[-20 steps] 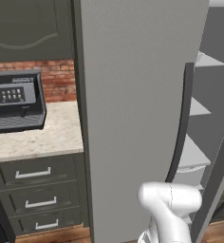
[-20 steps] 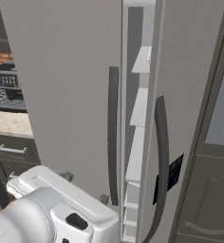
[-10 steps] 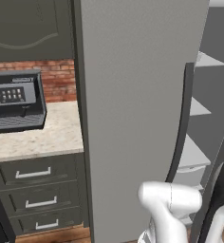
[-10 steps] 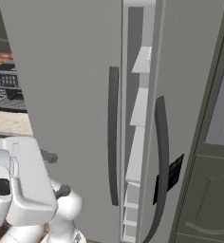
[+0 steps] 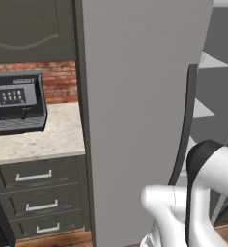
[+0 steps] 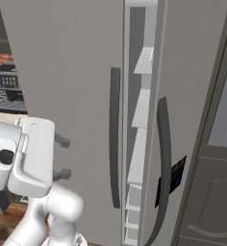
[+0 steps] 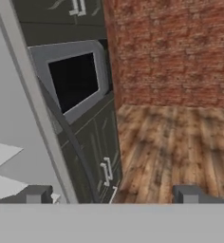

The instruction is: Open the freezer door, pick up the ice cube tray from the freezer, and place it on the dining counter.

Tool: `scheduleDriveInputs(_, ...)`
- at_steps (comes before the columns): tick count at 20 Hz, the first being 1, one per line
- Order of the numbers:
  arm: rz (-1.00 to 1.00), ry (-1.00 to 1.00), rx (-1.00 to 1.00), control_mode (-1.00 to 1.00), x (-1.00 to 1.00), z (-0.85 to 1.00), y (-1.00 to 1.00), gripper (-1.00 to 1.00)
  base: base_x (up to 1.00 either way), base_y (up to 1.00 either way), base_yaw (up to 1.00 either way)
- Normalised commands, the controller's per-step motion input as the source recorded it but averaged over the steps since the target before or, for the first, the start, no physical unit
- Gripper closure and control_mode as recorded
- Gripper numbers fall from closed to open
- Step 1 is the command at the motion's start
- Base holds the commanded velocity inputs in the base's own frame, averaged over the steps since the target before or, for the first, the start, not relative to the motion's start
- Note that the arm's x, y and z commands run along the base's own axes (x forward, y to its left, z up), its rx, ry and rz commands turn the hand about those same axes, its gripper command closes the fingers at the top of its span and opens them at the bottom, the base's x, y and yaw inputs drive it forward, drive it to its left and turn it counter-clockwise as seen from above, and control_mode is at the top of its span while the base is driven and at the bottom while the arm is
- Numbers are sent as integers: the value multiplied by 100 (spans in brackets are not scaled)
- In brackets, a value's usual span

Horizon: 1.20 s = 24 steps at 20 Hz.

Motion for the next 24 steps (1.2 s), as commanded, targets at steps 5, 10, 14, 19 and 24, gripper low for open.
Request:
scheduleDriveInputs(5, 0, -18, -1, -100, 22, 0, 0, -100, 0, 0, 0)
scheduleDriveInputs(10, 0, -20, -2, -100, 14, -1, 0, -100, 0, 0, 0)
scheduleDriveInputs(14, 0, -9, -1, -100, 36, -18, 0, -100, 0, 0, 0)
scheduleDriveInputs(19, -4, 0, 0, -100, 49, -25, 0, -100, 0, 0, 0)
scheduleDriveInputs(24, -7, 0, 0, -100, 23, -4, -4, -100, 0, 0, 0)
